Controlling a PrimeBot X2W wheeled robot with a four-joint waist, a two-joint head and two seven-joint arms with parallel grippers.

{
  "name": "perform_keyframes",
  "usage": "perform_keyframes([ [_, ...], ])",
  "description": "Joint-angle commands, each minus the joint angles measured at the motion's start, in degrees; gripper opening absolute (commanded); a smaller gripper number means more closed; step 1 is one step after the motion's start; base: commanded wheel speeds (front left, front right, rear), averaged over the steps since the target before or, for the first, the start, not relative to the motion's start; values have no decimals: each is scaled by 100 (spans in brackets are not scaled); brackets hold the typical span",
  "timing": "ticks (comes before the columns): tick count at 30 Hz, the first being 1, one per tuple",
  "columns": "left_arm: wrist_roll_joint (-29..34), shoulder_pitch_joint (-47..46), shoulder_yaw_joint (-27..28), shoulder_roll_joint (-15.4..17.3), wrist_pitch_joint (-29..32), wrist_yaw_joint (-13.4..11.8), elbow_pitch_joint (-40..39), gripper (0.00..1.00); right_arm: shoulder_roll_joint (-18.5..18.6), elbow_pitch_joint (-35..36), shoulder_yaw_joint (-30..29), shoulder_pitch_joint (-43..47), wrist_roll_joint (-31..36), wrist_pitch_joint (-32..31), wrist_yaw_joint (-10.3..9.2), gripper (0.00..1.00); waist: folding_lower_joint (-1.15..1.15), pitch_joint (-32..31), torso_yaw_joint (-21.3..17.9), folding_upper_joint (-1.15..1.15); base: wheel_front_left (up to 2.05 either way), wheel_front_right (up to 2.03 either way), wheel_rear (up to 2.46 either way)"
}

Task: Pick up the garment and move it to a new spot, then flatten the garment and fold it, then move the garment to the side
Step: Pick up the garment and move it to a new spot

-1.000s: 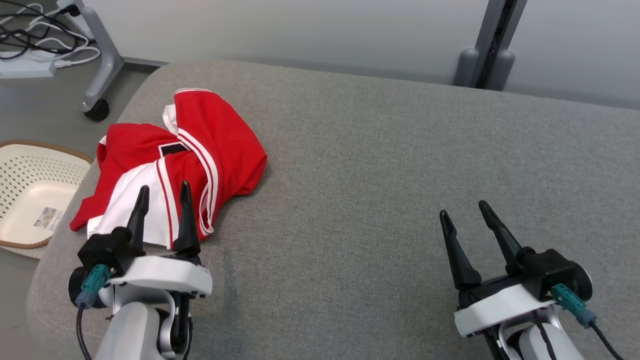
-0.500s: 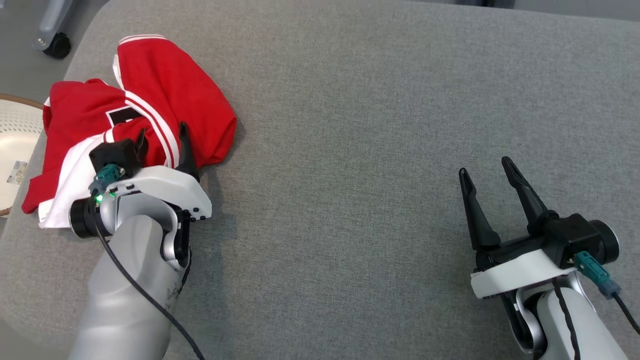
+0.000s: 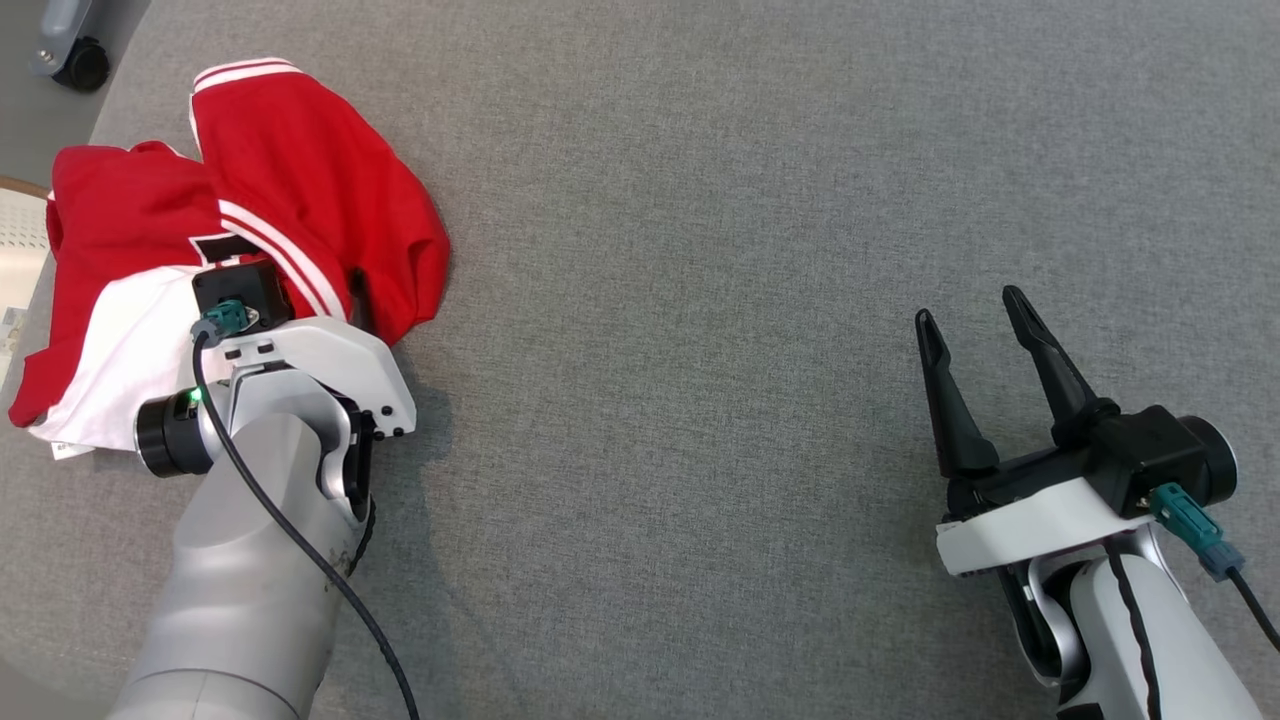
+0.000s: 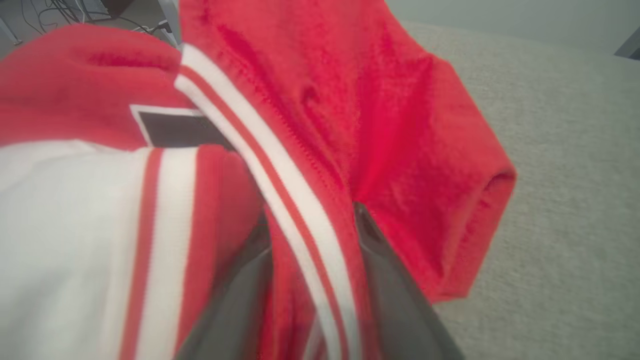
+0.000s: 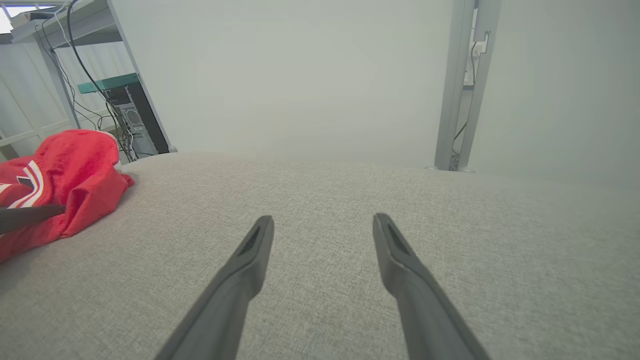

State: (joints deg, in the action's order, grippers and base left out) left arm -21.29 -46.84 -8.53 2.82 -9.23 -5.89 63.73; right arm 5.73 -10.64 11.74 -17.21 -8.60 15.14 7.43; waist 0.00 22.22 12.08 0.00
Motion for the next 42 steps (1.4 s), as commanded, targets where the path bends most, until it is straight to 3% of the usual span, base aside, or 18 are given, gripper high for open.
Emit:
perform_keyframes([
  [1, -29, 2, -36, 16, -34, 65, 146, 0, 5, -20, -4, -62, -37, 12, 11, 100, 0, -31, -5, 0, 0, 0, 0],
  [6, -91, 21, 4, 38, -321, 122, 158, 0, -24, -36, 14, -21, -59, 12, 11, 100, 0, -108, -24, 0, 0, 0, 0],
  [12, -64, 203, 113, 138, -583, 20, -222, 0, -73, -60, 16, 112, -90, 12, 11, 100, 0, -318, -53, 0, 0, 0, 0],
  [22, 324, 1273, 568, 268, -597, -46, -2397, 0, -180, -163, 11, 351, -175, 12, 11, 100, 0, -938, -163, 0, 0, 0, 0],
  [27, 574, 1688, 679, 268, -598, -66, -3123, 0, -227, -213, 35, 494, -216, 12, 11, 100, 0, -1251, -276, 0, 0, 0, 0],
  [42, 861, 2052, 679, 316, -598, -68, -3424, 0, -270, -267, 40, 846, -338, 12, 11, 100, 0, -1798, -618, 0, 0, 0, 0],
])
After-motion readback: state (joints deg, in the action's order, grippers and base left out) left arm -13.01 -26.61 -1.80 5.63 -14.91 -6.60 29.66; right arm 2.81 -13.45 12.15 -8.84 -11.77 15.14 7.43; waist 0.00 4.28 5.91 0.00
